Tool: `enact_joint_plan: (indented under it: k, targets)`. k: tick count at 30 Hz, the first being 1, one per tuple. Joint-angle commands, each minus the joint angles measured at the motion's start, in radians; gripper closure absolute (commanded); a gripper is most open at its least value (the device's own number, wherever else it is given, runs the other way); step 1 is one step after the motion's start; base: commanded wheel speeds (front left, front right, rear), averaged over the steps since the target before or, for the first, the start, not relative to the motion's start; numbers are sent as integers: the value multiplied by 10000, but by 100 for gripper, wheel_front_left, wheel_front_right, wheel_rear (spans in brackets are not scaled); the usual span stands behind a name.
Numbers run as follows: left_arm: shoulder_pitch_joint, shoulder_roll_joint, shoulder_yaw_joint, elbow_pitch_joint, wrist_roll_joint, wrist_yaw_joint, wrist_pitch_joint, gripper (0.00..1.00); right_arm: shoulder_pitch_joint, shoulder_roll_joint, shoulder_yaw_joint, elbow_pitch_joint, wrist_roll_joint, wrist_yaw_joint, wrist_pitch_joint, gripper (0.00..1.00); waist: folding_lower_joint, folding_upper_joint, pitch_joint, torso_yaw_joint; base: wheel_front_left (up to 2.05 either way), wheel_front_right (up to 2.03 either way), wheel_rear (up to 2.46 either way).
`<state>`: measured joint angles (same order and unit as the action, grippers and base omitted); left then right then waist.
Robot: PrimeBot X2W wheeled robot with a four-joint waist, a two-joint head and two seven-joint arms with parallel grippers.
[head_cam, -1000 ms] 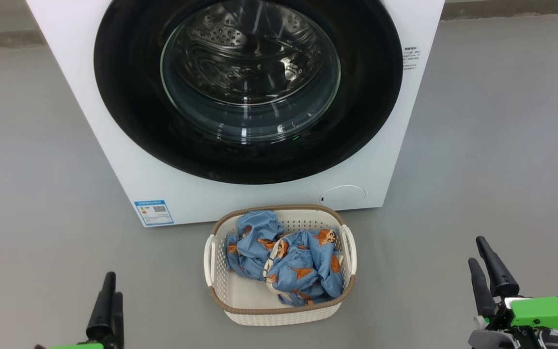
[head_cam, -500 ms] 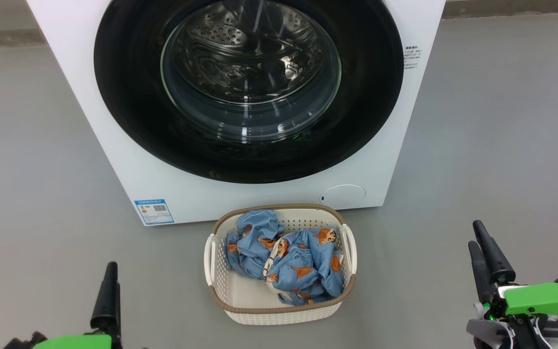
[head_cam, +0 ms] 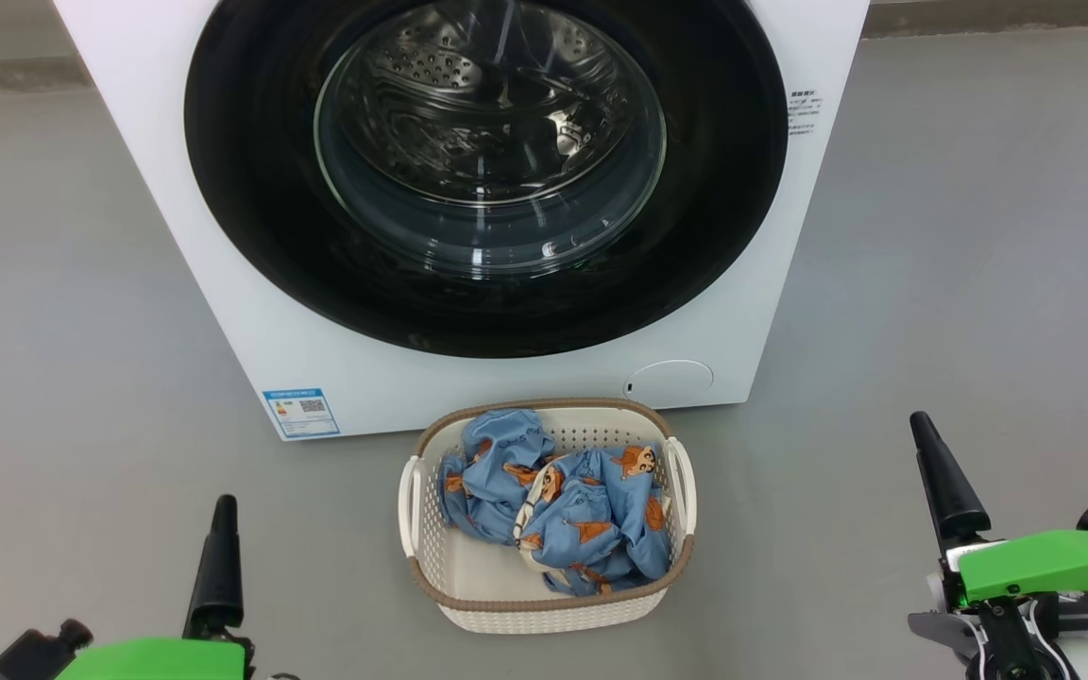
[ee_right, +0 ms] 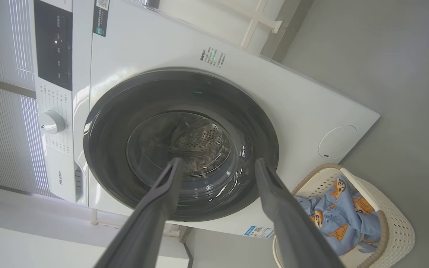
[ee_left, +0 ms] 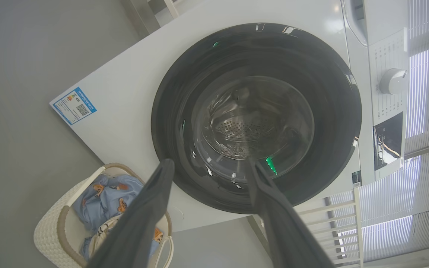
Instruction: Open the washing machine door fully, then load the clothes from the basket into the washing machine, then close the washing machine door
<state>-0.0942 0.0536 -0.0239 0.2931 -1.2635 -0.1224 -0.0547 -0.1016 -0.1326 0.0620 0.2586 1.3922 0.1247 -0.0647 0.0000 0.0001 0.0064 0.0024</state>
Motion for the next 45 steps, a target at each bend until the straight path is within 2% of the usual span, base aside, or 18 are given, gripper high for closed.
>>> enact_joint_plan:
  k: [1, 10, 24, 45]
  targets:
    - [-499, 208, 93, -220, 373, -44, -130, 0, -512, -203, 148, -260, -386, 33, -133, 0, 0, -1, 2, -1, 0, 0, 0]
    - [-596, 193, 155, -132, 2572, 130, -395, 0, -667, -343, 375, -189, -2371, 37, -385, 0, 0, -1, 13, -1, 0, 0, 0]
    - [-732, 94, 173, 153, 4757, 242, -778, 0, -897, -416, 641, 145, -4930, 42, -748, 0, 0, -1, 4, -15, 0, 0, 0]
    - [-984, 8, 169, 405, 7382, 182, -1396, 0, -1291, -556, 1032, 495, -7447, 50, -1332, 0, 0, -1, -43, 13, 0, 0, 0]
